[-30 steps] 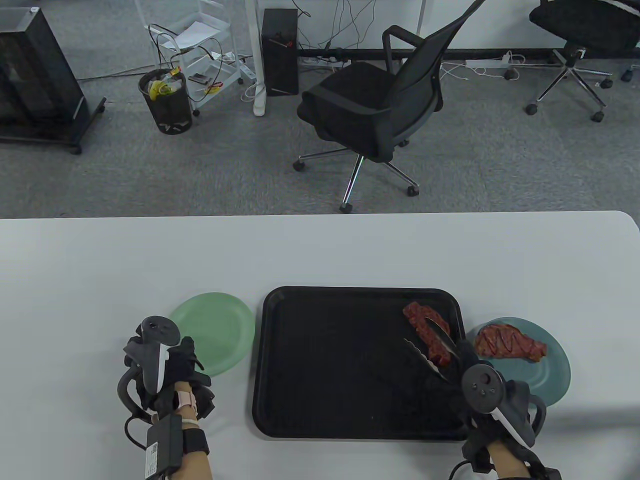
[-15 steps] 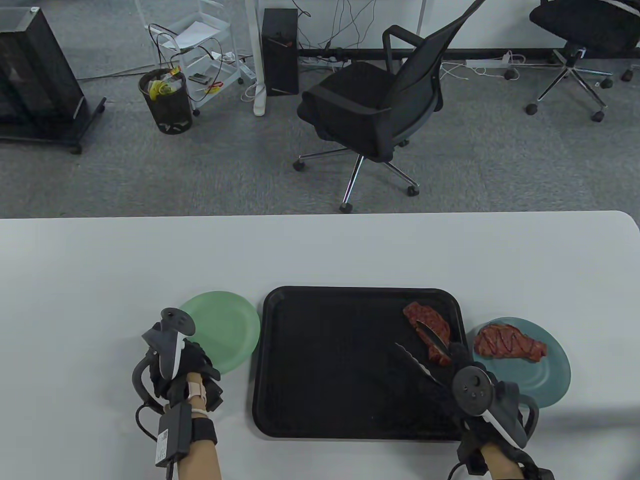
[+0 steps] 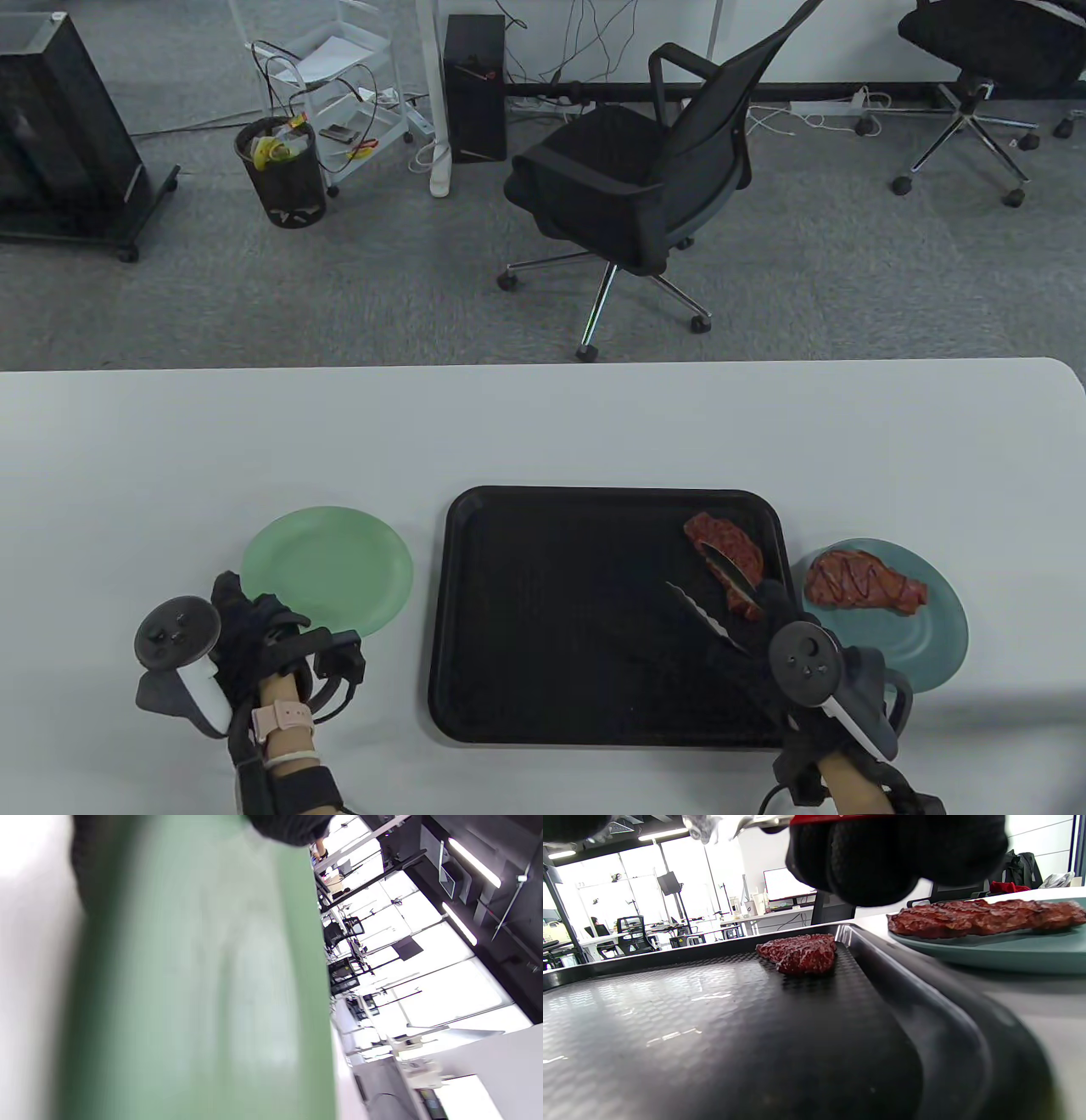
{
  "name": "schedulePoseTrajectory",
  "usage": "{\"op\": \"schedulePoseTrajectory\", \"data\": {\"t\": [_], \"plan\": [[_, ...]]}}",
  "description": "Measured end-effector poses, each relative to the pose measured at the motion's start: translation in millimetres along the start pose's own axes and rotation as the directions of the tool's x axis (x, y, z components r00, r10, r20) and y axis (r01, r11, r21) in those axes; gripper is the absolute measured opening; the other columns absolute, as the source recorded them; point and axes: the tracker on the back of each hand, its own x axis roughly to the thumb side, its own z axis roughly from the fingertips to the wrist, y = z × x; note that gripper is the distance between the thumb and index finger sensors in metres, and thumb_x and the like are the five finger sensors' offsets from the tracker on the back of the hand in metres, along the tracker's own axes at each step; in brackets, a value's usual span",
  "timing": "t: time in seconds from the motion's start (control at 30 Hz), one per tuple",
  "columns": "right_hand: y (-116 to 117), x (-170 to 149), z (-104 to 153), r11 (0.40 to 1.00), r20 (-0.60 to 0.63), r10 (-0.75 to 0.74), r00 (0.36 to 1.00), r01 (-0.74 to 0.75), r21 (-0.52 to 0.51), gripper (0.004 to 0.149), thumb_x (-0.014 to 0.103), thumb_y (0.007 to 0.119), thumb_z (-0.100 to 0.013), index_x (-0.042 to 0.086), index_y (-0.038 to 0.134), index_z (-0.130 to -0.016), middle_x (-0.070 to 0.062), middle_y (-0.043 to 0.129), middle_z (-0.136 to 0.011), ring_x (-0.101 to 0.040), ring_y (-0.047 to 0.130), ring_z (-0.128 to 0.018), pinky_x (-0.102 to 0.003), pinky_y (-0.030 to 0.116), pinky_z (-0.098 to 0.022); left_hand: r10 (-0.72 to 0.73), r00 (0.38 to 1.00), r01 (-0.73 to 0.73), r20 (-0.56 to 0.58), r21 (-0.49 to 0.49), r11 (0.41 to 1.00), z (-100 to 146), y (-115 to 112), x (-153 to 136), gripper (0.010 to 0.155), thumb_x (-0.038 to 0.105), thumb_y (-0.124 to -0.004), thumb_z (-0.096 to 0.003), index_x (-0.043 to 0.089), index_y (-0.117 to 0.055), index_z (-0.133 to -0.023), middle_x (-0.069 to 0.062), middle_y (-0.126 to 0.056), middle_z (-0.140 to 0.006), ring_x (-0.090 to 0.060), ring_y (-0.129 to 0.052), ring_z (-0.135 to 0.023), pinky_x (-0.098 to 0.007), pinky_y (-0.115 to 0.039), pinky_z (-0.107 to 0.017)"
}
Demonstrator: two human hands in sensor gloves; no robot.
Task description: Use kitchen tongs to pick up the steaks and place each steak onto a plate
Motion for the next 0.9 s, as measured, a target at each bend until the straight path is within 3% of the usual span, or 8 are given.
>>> {"op": "schedulePoseTrajectory", "data": {"t": [0.23,0.4,0.63,0.83,0.9], "plan": [[-4.7,0.2,1.5,1.0,0.029,-0.015,0.999,0.016,-0.009,0.09,0.074,0.068,-0.032,0.029,0.039,-0.105,-0.01,0.076,-0.081,-0.035,0.084,-0.055,-0.052,0.073,-0.044,0.161,0.986,-0.15,0.046,-0.184,0.971,44.5,-23.9,-0.2,0.062,0.017,-0.069,-0.0432,0.012,-0.051,-0.103,-0.018,-0.072,-0.092,-0.037,-0.098,-0.061,-0.034,-0.095,-0.025],[-4.7,-0.1,-0.3,1.0,0.041,-0.007,0.999,0.007,-0.007,0.09,0.074,0.068,-0.032,0.029,0.038,-0.105,-0.01,0.076,-0.081,-0.035,0.084,-0.055,-0.052,0.073,-0.044,0.148,0.985,-0.116,0.087,-0.3,0.947,72.4,-49.0,-2.9,0.062,0.017,-0.069,-0.0433,0.012,-0.051,-0.103,-0.018,-0.072,-0.092,-0.037,-0.098,-0.062,-0.034,-0.094,-0.025],[-3.2,-1.0,-2.0,1.0,0.049,0.015,0.999,-0.016,0.011,0.09,0.074,0.068,-0.032,0.029,0.038,-0.105,-0.01,0.076,-0.081,-0.035,0.084,-0.055,-0.052,0.073,-0.044,0.038,0.988,0.017,0.152,-0.345,0.939,87.6,-72.2,-9.4,0.062,0.017,-0.069,-0.0432,0.012,-0.052,-0.103,-0.018,-0.072,-0.092,-0.037,-0.098,-0.061,-0.035,-0.094,-0.025],[0.1,-2.6,-4.6,0.998,0.023,0.063,0.998,-0.063,0.023,0.091,0.074,0.068,-0.032,0.029,0.038,-0.105,-0.011,0.076,-0.081,-0.035,0.084,-0.055,-0.052,0.073,-0.044,0.053,0.987,0.008,0.149,-0.383,0.924,89.7,-77.6,-11.6,0.062,0.017,-0.069,-0.0432,0.012,-0.052,-0.103,-0.018,-0.072,-0.092,-0.038,-0.097,-0.061,-0.035,-0.094,-0.025],[1.6,-5.4,-7.6,0.995,-0.016,0.094,0.995,-0.094,0.024,0.095,0.074,0.068,-0.032,0.023,0.038,-0.106,-0.011,0.076,-0.081,-0.035,0.084,-0.055,-0.052,0.073,-0.044,0.066,0.988,-0.007,0.14,-0.384,0.923,89.8,-75.3,-12.4,0.062,0.017,-0.069,-0.0432,0.012,-0.052,-0.103,-0.018,-0.072,-0.092,-0.038,-0.097,-0.061,-0.035,-0.094,-0.026]]}}
